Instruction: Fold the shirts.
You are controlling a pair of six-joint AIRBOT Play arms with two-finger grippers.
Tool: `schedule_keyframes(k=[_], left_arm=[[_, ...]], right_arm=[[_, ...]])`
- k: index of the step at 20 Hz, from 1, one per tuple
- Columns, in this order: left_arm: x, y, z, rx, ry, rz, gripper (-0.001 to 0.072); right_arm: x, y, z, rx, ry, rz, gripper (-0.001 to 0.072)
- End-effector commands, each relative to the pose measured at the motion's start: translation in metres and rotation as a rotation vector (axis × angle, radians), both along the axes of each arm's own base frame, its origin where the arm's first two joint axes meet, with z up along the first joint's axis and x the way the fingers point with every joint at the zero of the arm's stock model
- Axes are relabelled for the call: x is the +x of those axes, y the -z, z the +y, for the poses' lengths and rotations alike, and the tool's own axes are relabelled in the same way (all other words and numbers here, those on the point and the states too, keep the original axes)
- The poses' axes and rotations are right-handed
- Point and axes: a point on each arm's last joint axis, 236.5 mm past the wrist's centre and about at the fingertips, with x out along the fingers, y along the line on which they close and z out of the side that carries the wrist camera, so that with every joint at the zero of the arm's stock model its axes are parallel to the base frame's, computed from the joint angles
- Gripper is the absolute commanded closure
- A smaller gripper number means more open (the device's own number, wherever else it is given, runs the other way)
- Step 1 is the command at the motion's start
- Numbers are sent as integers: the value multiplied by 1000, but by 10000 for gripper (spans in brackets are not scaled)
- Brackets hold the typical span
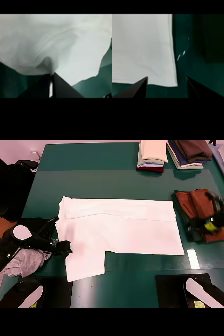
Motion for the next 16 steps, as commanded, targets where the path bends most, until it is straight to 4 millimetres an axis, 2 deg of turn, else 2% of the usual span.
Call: schedule_keyframes(k=[1,3,6,8,9,11,13,14,16], left_arm=[[11,-7,0,2,9,-50,680],[11,-7,0,2,13,-52,680],[11,-7,0,2,14,-53,679],[11,-7,0,2,14,-53,679],[11,-7,0,2,14,-53,679],[6,-7,1,5,29,-34,680],[-1,-11,5,28,64,-9,681],[-6,-15,5,29,79,-1,681],[-12,-26,8,39,81,-37,681]], right_arm=[[-64,47,-1,108,148,150,151],[-76,66,13,189,192,178,162],[-69,81,36,263,200,177,164],[-58,83,48,275,156,164,259],[-51,83,54,271,117,157,283],[-39,79,63,250,25,146,533],[-26,67,71,226,-53,108,656],[-21,59,72,208,-84,84,690],[-27,46,62,131,-143,73,690]])
